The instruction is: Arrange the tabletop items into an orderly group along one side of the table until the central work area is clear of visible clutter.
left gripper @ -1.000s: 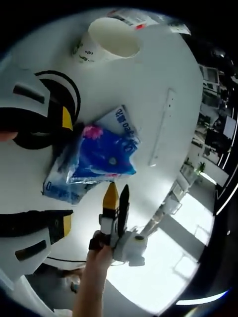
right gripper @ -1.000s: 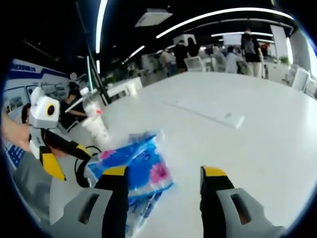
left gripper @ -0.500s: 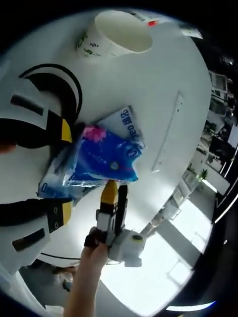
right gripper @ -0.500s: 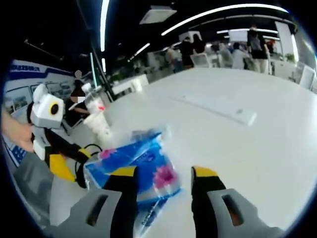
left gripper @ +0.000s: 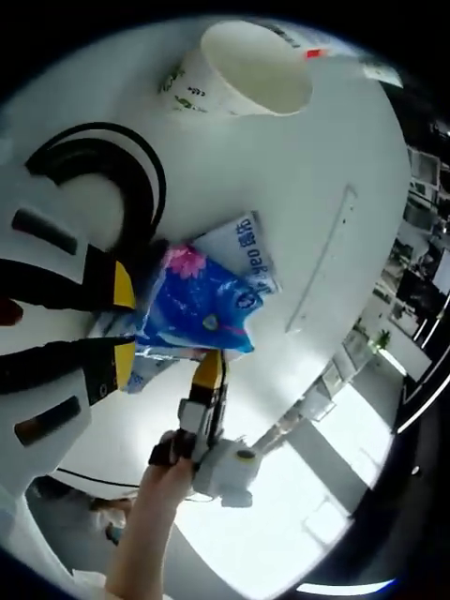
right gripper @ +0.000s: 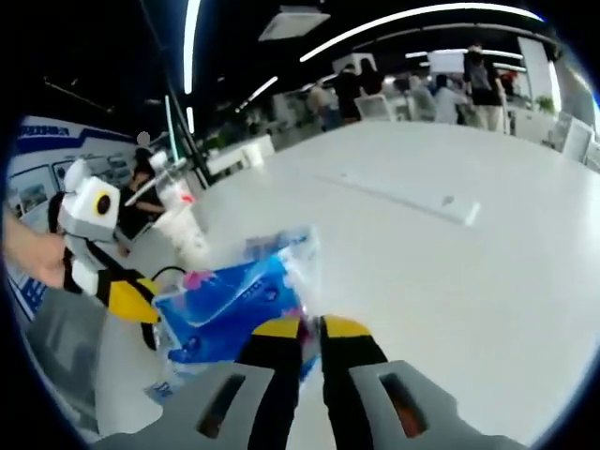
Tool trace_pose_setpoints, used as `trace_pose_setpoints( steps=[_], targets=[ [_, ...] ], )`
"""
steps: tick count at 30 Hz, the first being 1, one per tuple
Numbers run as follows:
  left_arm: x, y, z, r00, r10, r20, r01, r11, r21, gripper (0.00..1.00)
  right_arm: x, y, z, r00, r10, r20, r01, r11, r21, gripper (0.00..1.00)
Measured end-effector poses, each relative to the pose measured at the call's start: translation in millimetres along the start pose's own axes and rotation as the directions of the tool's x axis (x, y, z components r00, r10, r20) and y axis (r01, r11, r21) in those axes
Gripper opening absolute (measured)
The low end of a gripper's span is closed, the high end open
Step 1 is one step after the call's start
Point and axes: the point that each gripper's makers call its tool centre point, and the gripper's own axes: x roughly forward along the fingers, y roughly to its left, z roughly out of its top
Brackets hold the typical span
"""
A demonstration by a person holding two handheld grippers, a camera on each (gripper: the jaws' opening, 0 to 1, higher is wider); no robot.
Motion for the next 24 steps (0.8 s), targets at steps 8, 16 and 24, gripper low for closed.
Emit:
trace_pose_setpoints(
  steps=[8,16,24],
  targets=[
    [-6.7,-2.9,8.4,1.0,-0.003,0.019,0.003,1.0,0.017,0.0,-17.4,3.0,0.8,0.999,-0.022,0.033,0.021,1.0,0.008,0.0],
    [-5.9,-14.8,11.1,1.0,-0.025,0.013,0.024,0.997,0.069,0.0,-42.4,2.0,-4.2,0.994,-0.078,0.077,0.073,0.995,0.069,0.0],
    [-2.9,-31.4,10.8,0.998,-0.054,0.015,0.052,0.994,0.1,0.0,-74.5,0.6,-11.4,0.983,-0.139,0.117,0.128,0.987,0.102,0.0]
  ],
)
